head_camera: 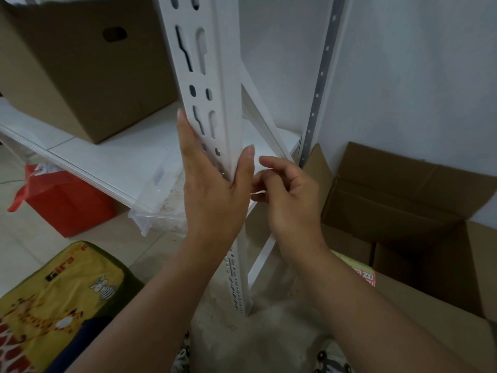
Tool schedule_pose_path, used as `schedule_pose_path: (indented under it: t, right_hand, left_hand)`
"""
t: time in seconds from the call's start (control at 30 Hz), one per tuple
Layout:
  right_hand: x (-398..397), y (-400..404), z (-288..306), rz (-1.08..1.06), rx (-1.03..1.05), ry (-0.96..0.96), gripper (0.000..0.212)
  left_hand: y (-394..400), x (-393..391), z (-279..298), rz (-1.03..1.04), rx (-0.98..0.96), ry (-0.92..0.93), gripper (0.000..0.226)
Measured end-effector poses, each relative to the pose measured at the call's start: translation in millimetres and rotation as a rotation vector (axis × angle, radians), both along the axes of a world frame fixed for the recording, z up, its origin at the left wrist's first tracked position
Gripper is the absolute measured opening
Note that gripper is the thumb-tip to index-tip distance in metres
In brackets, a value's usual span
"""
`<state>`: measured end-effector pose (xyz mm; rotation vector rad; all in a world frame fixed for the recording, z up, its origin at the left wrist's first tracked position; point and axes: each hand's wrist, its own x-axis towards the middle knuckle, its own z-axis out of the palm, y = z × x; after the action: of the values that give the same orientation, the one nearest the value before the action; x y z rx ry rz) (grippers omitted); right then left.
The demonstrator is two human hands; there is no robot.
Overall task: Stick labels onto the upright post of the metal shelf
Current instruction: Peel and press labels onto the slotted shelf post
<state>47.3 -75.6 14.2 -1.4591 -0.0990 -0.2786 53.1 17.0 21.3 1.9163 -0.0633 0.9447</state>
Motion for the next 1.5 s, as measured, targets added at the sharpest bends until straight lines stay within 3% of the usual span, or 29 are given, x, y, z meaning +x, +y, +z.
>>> schedule_pose_path:
  t: [0.37, 0.53, 0.9, 1.0, 1.2, 1.33, 1.5]
  right_hand:
    - [2, -7, -5, -0.056, -0.067, 0.038, 0.022]
    - [1, -6, -2, -0.026, -0.092, 0.007, 0.02]
    - [-3, 1, 11, 0.099, -0.114, -0.055, 0.021]
    - [-7, -4, 16, 0.126, -0.015, -0.095, 0.021]
    - [-23, -16, 18, 0.447, 0.35, -0.036, 0.026]
    - [-27, -23, 17, 0.637, 0.47, 0.06, 0.031]
    - [-29, -27, 14, 0.729, 0.424, 0.076, 0.034]
  left_hand:
    - [9, -3, 4, -0.035, 0.06, 0.042, 0.099]
    - [17, -2, 1, -0.052, 0.171, 0.036, 0.102]
    - [28, -9, -7, -0.185, 0.219, 0.052, 0.103]
    - [28, -14, -7, -0.117, 0.222, 0.003, 0.091]
    - [24, -29, -3, 0.089, 0.273, -0.363, 0.045]
    - [21, -39, 0, -0.029, 0.292, -0.404, 0.024]
    - [16, -43, 2, -0.131, 0.318, -0.396, 0.026]
